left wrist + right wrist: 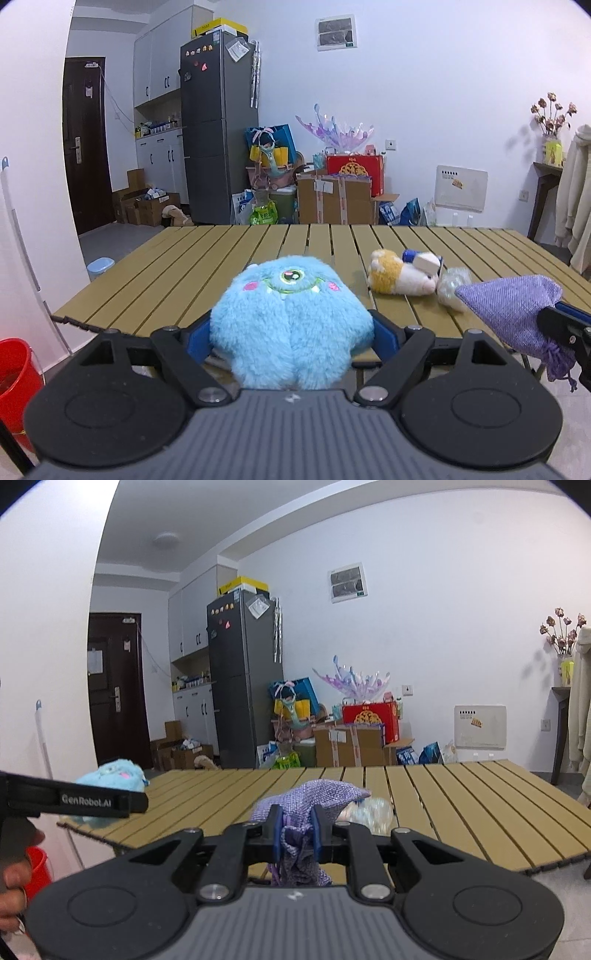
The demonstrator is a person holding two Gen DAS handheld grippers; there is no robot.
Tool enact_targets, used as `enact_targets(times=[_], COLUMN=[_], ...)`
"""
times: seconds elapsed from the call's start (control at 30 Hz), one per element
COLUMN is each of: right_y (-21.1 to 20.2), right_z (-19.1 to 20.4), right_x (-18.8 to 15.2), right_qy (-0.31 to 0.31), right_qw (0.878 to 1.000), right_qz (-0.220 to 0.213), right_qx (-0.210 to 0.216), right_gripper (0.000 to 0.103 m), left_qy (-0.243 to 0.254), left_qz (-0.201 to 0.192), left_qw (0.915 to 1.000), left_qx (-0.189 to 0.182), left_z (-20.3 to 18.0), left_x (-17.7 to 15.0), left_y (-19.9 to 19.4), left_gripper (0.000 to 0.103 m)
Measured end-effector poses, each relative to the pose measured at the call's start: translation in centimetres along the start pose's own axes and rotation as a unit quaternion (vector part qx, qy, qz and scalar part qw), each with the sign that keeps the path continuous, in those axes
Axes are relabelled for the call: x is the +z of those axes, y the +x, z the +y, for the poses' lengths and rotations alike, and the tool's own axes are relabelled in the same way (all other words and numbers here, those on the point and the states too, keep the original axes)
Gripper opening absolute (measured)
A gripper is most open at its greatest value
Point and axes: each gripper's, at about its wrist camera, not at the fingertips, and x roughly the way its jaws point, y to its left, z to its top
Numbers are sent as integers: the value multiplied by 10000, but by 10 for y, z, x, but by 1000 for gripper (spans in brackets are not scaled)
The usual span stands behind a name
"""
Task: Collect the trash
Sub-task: 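Carry the blue plush and lilac sachet from the table over the black bin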
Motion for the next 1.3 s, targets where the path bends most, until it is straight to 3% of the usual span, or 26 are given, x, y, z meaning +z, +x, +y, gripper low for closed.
enact_targets(times=[0.27,0.7,1.3], right_y=[-29,-56,-17], right_z=[12,15,-23], right_x=[-31,-105,-163], right_qy=[-50,4,303], right_qw=[9990,9905,9731], right_qz=[452,1347,2143], right_qx=[-31,-278,-794], right_gripper=[15,15,15], left_qy=[175,381,421], left_qz=[337,1436,2915], left_qw=[9993,9889,9556], left_qx=[6,45,22], left_z=[5,18,18], left_x=[-37,-119,-202], left_y=[-20,-14,62], left_gripper=[84,84,84])
